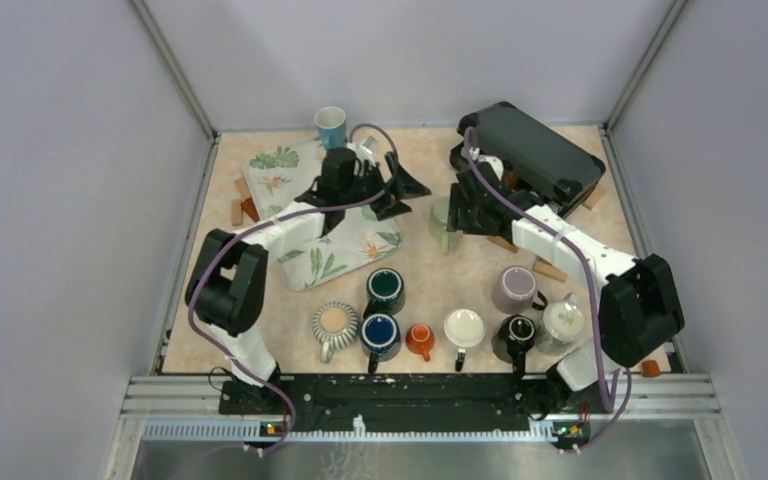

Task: Turn the mug right side up
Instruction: Turn over the cup at the center of the board.

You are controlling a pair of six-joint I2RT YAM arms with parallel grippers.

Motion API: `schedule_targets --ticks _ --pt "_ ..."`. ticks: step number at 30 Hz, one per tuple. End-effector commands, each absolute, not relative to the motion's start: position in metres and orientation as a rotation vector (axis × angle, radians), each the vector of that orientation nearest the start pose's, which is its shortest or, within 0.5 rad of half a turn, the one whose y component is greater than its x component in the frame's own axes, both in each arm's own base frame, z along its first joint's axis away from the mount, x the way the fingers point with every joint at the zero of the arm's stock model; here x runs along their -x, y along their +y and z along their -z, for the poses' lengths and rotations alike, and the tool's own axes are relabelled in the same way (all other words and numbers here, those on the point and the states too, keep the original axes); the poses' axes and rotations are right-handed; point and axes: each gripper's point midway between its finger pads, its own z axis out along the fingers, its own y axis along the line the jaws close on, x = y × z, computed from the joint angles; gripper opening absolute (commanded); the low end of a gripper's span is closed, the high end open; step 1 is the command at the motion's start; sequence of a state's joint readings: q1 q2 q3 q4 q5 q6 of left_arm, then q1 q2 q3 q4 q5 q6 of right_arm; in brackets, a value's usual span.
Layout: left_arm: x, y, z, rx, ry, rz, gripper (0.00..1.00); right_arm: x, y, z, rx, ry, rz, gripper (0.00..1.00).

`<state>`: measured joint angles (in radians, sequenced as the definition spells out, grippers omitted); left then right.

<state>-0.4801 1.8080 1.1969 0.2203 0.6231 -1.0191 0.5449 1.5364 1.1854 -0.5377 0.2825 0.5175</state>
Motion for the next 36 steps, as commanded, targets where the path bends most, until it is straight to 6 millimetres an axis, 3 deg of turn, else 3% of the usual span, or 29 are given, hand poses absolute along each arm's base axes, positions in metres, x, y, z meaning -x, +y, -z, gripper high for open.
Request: schedule_targets --ticks 1,7,14,20,36 --pt "-0.385 -0.291 -0.223 0.102 2.127 1.374 0.99 -0.347 0.209 -0.141 -0.067 2.392 -0.210 0.61" --pt "-0.377 -0.251 -0.243 0.035 2.091 1.202 0.99 -0.350 0.231 -0.123 -0.094 2.419 -0.199 0.49" --pt "-0.357 -0.233 -0.238 -0.039 2.104 1.077 0.98 -0.361 0.231 -0.105 -0.156 2.415 -0.140 0.44" --pt "-0.347 -0.228 -0.232 -0.066 2.105 1.061 0.98 -0.372 0.230 -0.099 -0.199 2.376 -0.111 0.35" --pt "-0.341 -0.228 -0.224 -0.087 2.111 1.062 0.98 -0.384 0.222 -0.082 -0.234 2.338 -0.027 0.28"
